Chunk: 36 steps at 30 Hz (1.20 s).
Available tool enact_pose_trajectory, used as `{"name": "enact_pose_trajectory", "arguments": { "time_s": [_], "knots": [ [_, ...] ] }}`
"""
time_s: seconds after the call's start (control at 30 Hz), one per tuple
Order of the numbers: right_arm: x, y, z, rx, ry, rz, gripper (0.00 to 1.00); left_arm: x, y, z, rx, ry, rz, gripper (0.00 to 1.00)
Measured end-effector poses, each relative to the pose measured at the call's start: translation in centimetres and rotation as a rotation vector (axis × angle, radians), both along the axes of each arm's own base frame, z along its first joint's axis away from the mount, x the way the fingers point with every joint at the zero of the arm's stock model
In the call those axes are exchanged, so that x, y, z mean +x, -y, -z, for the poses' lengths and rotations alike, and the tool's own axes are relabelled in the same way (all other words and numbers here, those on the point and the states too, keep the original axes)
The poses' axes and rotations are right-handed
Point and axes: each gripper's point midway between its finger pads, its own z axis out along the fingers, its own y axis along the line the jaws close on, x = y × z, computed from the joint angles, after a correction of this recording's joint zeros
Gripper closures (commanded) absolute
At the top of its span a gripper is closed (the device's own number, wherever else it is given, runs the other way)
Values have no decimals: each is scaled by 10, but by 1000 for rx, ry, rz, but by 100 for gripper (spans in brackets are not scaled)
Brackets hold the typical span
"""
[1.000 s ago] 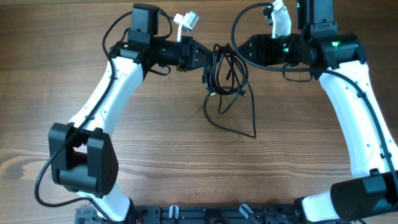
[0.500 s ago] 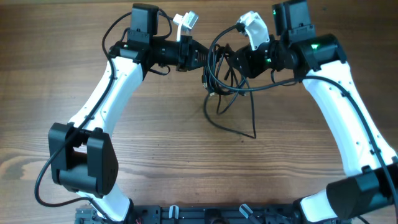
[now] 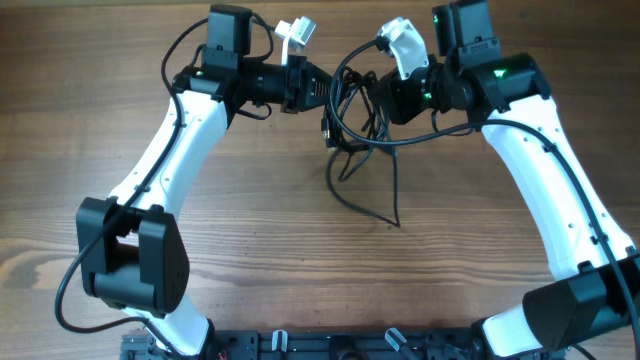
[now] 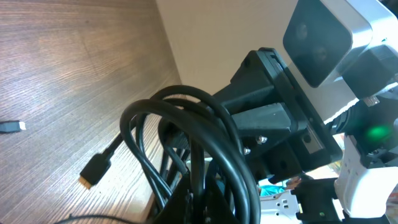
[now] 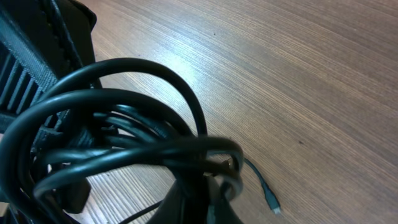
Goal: Untangle cables
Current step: 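Pull the strand right with the right gripper while the left holds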
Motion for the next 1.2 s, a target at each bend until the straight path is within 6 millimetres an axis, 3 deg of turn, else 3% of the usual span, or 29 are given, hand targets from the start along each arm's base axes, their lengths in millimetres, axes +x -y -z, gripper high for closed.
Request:
{"name": "enact_pose_trajectory", "arguments": {
  "time_s": [0.27,0.33,0.4,0.43,0.47,0.5,0.53,0.87,1.2],
  "knots": [
    [1,-1,-1,17,-11,23,94,1,-1,0,0,2,-3,96],
    [2,-2,-1,19,-12,26,96,1,-1,0,0,3,-4,92],
    [2,-2,-2,23,-17,34,96,1,-1,0,0,3,-4,69],
    [3,-2,-2,28,-19,42,96,1,-1,0,0,3,-3,53],
    [5,-2,-3,30,-18,59,96,1,-1,0,0,2,-3,23],
    [8,0,-3,30,-19,86,96,1,-1,0,0,-2,-3,3],
    [10,3,-2,25,-27,119,96,1,-1,0,1,-7,-4,0],
    [14,33,14,-59,-115,371,96,2,0,7,32,-32,-26,0],
    [5,50,25,-135,-163,442,96,16,-13,45,228,-105,-180,0]
  ]
}}
